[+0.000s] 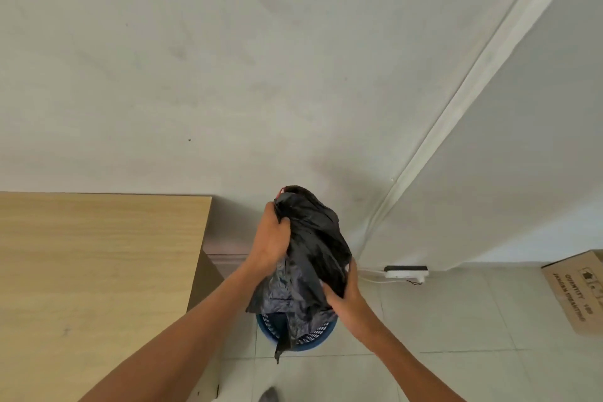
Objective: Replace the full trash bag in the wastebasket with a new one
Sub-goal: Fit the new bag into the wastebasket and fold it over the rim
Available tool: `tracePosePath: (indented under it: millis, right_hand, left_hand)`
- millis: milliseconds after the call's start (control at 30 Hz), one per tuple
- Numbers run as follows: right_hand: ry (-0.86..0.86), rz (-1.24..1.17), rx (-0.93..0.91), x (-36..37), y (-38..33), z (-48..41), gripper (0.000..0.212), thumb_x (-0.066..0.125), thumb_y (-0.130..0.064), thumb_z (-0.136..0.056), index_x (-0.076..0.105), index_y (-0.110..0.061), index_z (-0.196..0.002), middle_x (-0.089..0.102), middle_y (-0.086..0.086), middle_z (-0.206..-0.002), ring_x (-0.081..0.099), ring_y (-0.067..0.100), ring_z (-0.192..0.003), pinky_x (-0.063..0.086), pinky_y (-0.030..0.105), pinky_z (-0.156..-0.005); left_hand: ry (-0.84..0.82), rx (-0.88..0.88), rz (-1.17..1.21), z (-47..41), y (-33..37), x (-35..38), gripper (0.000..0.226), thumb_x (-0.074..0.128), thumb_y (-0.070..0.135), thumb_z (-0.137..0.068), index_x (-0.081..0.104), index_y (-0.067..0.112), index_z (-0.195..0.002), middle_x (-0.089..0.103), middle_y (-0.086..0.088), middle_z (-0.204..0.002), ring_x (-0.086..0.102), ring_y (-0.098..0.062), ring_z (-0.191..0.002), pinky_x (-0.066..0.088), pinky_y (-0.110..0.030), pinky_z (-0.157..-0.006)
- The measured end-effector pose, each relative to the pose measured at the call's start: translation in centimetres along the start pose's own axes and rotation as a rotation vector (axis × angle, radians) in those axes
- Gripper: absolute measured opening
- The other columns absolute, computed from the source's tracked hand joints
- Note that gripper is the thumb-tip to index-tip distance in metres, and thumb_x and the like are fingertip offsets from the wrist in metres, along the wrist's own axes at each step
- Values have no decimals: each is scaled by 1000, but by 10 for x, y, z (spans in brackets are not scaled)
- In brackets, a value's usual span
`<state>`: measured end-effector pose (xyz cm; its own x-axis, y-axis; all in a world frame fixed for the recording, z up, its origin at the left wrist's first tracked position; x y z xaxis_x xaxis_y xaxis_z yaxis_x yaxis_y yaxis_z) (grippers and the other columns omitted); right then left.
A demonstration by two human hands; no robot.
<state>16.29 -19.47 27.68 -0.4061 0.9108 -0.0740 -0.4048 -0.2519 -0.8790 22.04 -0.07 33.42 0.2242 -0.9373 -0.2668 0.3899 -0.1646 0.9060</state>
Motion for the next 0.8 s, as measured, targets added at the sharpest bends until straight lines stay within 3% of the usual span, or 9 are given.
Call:
tracePosePath:
  millis: [67,133,200,267,367,467,533,633,800]
  right_hand:
    - [-113,45,5,14,22,-4,128,89,-44,-70,-11,-48,-151,40,-15,-151,44,5,-137,42,36,-112]
    - [-40,2,10,21,32,-14,122,92,-30,-66,5,-32,-153,54,-10,-141,54,6,-127,48,33,-104]
    - [67,-80,83,21,23,-20,71,78,-26,-64,48,-15,-128,69,2,-109,66,15,-94,53,23,-74]
    - [179,-81,137,13,14,-25,29,63,-26,-72,61,-6,-94,62,18,-83,55,26,-73,45,29,-59]
    - [271,-55,57,-9,9,-29,16,51,-9,-91,66,-3,-94,69,25,-94,63,29,-81,47,32,-68]
    - [252,-95,38,-30,14,-40,27,45,-4,-95,65,-18,-85,69,4,-84,63,16,-79,50,25,-63]
    - [218,-142,25,-37,27,-55,27,42,-4,-97,63,-20,-90,67,-1,-87,63,11,-80,52,23,-63]
    - [194,-190,8,-32,59,-83,26,43,-8,-96,67,-20,-95,72,7,-99,67,19,-92,55,38,-86]
    - [121,-277,-15,-17,143,-139,34,49,-20,-93,69,-13,-118,75,6,-111,70,23,-107,53,45,-99]
  left_hand:
    - [-45,-117,134,-2,-2,15,24,36,1,-101,42,13,-122,58,-8,-115,60,-17,-96,56,-27,-74]
    - [-111,-190,300,4,-3,34,34,35,-7,-95,49,4,-124,62,-18,-120,66,-28,-102,60,-35,-73]
    - [-149,-215,476,18,-1,50,40,33,-13,-93,58,3,-119,68,-16,-113,69,-30,-99,61,-33,-69]
    - [-133,-210,534,26,-4,57,38,34,-11,-95,62,10,-110,71,-10,-104,70,-26,-93,61,-34,-69]
    - [-14,-88,201,15,-24,52,23,41,8,-98,62,11,-105,71,-8,-101,68,-22,-91,59,-40,-82]
    - [52,53,-102,-4,-54,44,27,42,26,-98,43,10,-76,49,-6,-69,47,-23,-67,37,-35,-62]
    - [-43,-21,-76,-17,-79,48,32,37,38,-97,40,12,-79,45,-8,-71,44,-21,-70,33,-35,-63]
    - [-278,-266,39,-32,-129,66,51,25,48,-99,58,10,-93,70,-6,-85,62,-25,-81,53,-46,-78]
    - [-448,-420,416,-60,-235,108,71,16,58,-101,62,9,-125,66,-22,-125,59,-39,-119,43,-64,-101]
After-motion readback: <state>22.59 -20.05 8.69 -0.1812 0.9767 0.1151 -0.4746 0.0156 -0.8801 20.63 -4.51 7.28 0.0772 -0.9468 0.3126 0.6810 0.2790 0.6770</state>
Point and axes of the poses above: each hand's wrist, its own z-axis away from the middle knuckle, its own x-axis out of the palm, y = z × x, the point moved 1 cm from there along -z, towards the middle knuckle
